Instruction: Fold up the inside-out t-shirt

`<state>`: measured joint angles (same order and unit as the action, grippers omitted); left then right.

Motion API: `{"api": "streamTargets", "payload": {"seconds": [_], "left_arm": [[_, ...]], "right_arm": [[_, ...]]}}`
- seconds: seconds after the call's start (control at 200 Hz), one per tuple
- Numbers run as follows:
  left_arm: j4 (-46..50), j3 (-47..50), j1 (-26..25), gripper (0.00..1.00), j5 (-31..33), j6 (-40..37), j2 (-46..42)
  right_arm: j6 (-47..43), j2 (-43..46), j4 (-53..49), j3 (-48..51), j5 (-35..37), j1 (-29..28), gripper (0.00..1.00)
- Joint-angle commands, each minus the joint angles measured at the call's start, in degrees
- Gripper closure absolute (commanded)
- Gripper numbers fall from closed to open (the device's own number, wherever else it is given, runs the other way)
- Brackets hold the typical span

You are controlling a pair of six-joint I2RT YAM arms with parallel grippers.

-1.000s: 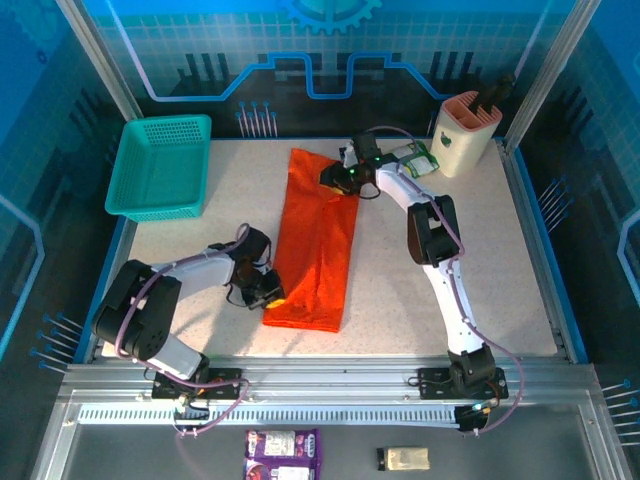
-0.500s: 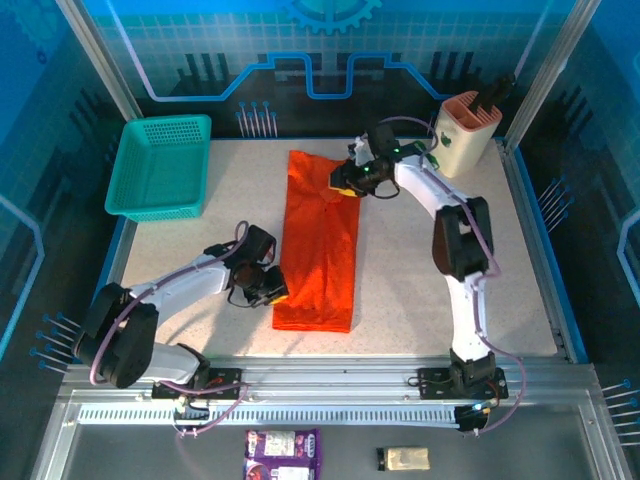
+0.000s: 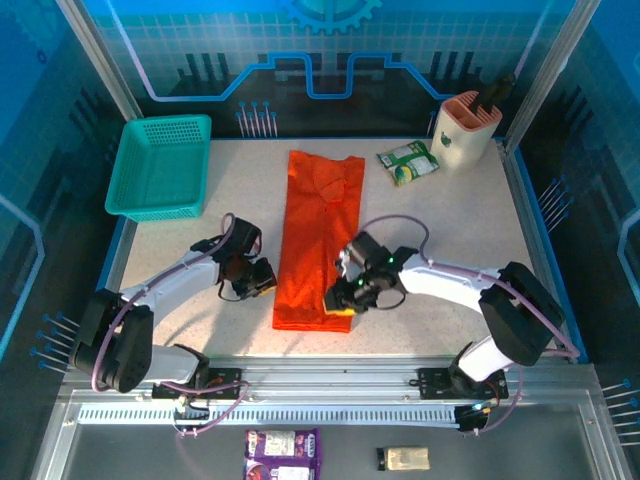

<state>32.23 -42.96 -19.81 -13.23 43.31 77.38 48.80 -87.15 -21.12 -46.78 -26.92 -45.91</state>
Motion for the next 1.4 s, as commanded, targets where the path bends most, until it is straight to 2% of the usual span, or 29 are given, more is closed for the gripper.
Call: {"api": "streamTargets", "payload": {"seconds": [0.0,0.215,0.45,0.5,0.635,0.73,0.861,0.936,1.066,1.256,1.396], "left_arm": [[-0.3,0.8,1.8,0.86,-1.3,-2.9,-0.7],[-0.6,1.5,3.0,0.86,-2.3,-3.7,-1.1],[-0.4,2.3,3.6,0.86,-2.6,-4.0,-2.0],[-0.4,2.4,3.7,0.86,-2.7,-4.1,-2.1],[0.3,1.8,4.1,0.86,-2.9,-4.5,-2.5],[1.2,1.2,4.3,0.86,-2.9,-4.9,-3.3],[2.2,0.8,4.5,0.86,-3.3,-5.3,-3.7],[2.3,0.9,4.5,0.85,-4.3,-5.5,-3.7],[2.3,1.6,4.5,0.85,-5.7,-6.0,-3.5],[3.8,2.3,3.6,0.84,-8.6,-7.0,-4.7],[3.6,3.0,0.4,0.84,-10.5,-6.3,-5.8]], "right_arm": [[9.4,0.8,10.6,2.9,1.9,-4.1,0.61],[12.6,-4.9,15.9,3.6,2.9,-7.6,0.60],[12.0,-7.5,14.3,1.0,4.1,-7.8,0.61],[11.9,-7.7,14.0,0.6,4.2,-7.7,0.67],[12.0,-6.2,13.0,-1.5,4.1,-8.3,0.91],[12.0,-5.3,12.2,-4.6,3.6,-9.0,1.00],[12.4,-4.3,14.7,-6.3,1.5,-9.5,1.00],[14.7,-4.1,19.6,-1.9,1.2,-9.5,1.00],[19.8,-9.3,29.7,4.8,-0.6,-8.7,1.00],[17.8,-8.5,23.7,5.5,3.5,-8.0,1.00],[15.9,-6.4,20.0,4.6,4.6,-7.5,1.00]]}}
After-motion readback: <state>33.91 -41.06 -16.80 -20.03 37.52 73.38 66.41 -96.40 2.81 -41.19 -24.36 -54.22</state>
